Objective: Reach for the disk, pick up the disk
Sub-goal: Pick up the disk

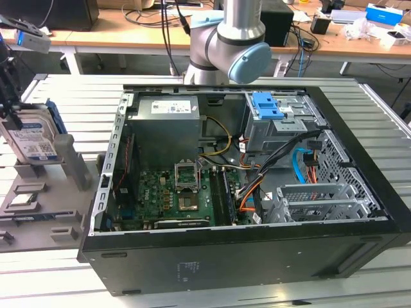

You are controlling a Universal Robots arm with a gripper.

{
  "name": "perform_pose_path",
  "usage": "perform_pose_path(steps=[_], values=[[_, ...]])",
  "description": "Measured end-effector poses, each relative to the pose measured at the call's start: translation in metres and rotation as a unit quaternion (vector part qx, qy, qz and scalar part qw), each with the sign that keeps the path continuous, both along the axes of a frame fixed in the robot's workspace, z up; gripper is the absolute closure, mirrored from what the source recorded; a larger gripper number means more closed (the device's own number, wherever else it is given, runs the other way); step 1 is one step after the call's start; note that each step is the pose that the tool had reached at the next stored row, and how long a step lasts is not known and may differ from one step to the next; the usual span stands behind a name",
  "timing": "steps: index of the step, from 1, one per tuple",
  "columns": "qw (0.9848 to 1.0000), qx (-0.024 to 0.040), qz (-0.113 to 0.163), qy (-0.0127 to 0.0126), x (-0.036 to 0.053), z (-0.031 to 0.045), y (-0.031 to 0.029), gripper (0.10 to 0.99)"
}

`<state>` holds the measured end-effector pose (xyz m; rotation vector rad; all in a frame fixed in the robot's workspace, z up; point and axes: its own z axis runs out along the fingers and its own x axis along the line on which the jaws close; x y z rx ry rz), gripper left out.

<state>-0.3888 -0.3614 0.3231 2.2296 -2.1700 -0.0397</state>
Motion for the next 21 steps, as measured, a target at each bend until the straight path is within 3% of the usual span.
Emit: perform_pose_path(steps=[5, 21], values=[[1.0, -0.0005, 0.0, 0.0007, 0.0012, 0.0136, 0.0006, 0.722], [1.0, -0.0018, 0.0, 0.0023, 0.0038, 0.0425, 0.0018, 0.722]])
